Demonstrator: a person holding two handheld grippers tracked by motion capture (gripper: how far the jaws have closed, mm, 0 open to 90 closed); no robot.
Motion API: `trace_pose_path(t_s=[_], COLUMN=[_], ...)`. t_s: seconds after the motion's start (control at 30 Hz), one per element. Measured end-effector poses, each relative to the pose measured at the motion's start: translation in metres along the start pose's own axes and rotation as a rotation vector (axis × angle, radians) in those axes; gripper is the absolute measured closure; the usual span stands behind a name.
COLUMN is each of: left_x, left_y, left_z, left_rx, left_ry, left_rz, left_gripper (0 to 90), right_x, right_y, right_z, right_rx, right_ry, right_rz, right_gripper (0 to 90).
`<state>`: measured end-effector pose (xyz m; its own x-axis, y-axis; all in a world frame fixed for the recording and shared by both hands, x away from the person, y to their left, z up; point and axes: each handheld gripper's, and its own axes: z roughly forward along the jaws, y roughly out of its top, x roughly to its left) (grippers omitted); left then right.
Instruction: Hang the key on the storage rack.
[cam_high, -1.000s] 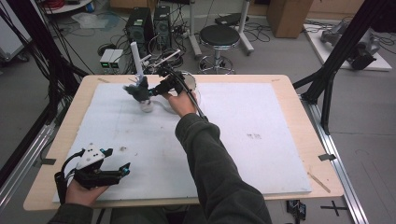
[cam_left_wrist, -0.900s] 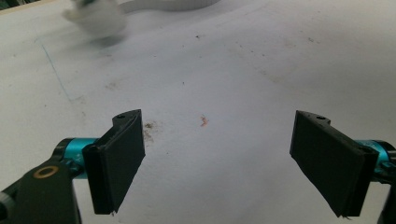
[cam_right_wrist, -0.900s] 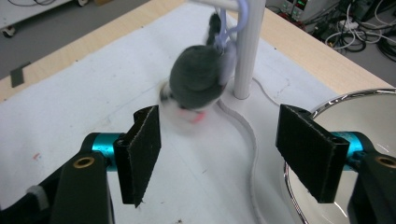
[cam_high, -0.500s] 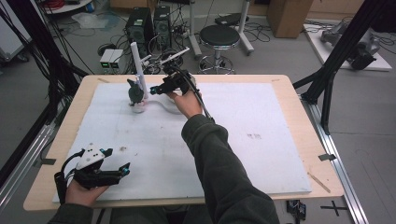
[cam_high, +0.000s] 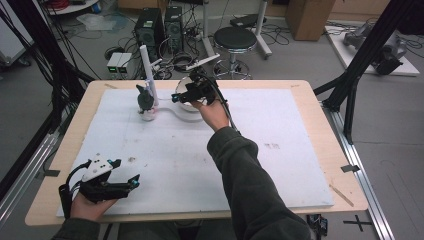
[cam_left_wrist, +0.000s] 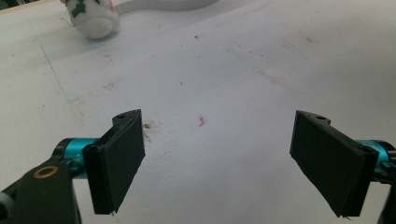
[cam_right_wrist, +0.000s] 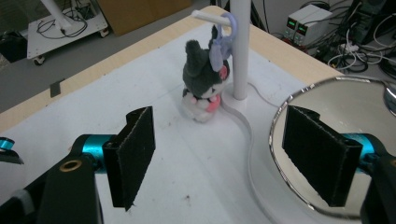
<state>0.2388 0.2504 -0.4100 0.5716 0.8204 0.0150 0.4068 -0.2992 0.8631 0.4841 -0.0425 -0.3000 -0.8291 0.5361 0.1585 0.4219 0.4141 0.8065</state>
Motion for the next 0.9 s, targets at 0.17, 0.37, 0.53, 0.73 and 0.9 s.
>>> trace_pose_path(t_s=[0.17, 0.37, 0.53, 0.73, 0.9], left_x=[-0.002, -0.002, -0.002, -0.002, -0.003], left_y=[0.001, 0.001, 0.000, 0.001, 0.001], left_z=[0.001, 0.001, 0.001, 0.001, 0.001], left_rx=[0.004, 0.007, 0.004, 0.004, 0.006], left_ry=[0.002, 0.002, 0.000, -0.001, -0.003], left_rz=[0.010, 0.011, 0.006, 0.008, 0.013], left_gripper=[18.1, 18.1, 18.1, 18.1, 18.1], right_x=[-0.005, -0.005, -0.003, -0.003, -0.006], right_y=[-0.006, -0.006, -0.007, -0.013, -0.023], right_z=[-0.008, -0.018, -0.022, -0.027, -0.033], right_rx=[0.010, -0.007, -0.002, -0.019, -0.010], right_ry=[-0.002, -0.006, -0.001, 0.000, -0.011], right_rz=[0.013, 0.000, 0.004, 0.002, 0.016], right_gripper=[21.6, 20.5, 18.6, 18.5, 16.1])
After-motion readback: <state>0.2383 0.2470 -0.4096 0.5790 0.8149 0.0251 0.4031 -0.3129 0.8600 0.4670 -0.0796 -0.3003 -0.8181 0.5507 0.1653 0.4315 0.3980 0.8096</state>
